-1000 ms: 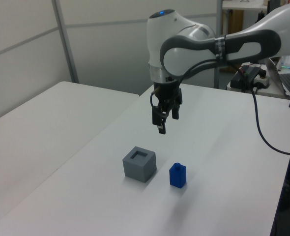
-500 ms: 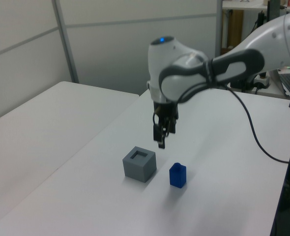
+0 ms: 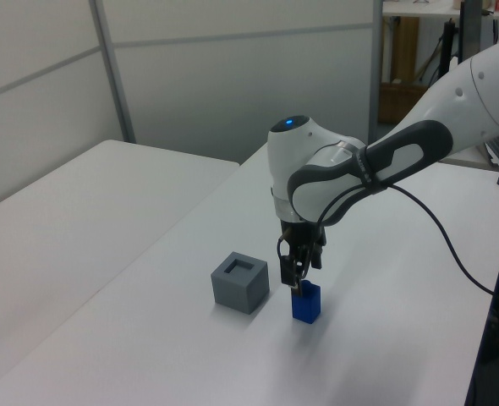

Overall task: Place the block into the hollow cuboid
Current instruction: 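Close the gripper on the blue block's upper end, then lift the blue block and carry it above the grey hollow cube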

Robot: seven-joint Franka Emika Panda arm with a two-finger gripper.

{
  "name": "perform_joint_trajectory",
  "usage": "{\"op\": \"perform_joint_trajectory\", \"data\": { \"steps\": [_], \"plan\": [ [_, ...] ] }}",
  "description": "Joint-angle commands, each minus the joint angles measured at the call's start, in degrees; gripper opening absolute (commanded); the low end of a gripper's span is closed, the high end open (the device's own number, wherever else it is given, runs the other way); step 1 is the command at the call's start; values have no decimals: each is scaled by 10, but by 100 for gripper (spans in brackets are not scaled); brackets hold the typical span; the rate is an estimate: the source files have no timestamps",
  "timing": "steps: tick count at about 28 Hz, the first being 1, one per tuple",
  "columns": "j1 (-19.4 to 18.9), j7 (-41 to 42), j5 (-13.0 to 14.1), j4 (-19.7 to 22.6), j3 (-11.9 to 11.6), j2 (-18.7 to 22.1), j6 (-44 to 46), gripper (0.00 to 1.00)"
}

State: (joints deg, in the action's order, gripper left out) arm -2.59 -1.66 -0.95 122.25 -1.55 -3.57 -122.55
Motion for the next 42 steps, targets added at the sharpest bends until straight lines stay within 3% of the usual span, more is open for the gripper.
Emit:
{"op": "perform_joint_trajectory", "data": {
  "steps": [1,6,15,22,25,30,31,36,42],
  "plan": [
    [-5,-21,-3,35,0,19,-16,100],
    [-12,-33,-7,39,1,17,-19,99],
    [-13,-59,-17,38,8,8,-45,71],
    [-13,-60,-18,36,8,0,-54,69],
    [-13,-59,-20,35,12,-5,-59,53],
    [-12,-54,-23,30,12,-5,-63,39],
    [-9,-51,-23,20,12,-4,-58,31],
    [-7,-44,-23,-18,8,-2,-24,30],
    [1,-1,-16,-130,4,-5,116,30]
  ]
}}
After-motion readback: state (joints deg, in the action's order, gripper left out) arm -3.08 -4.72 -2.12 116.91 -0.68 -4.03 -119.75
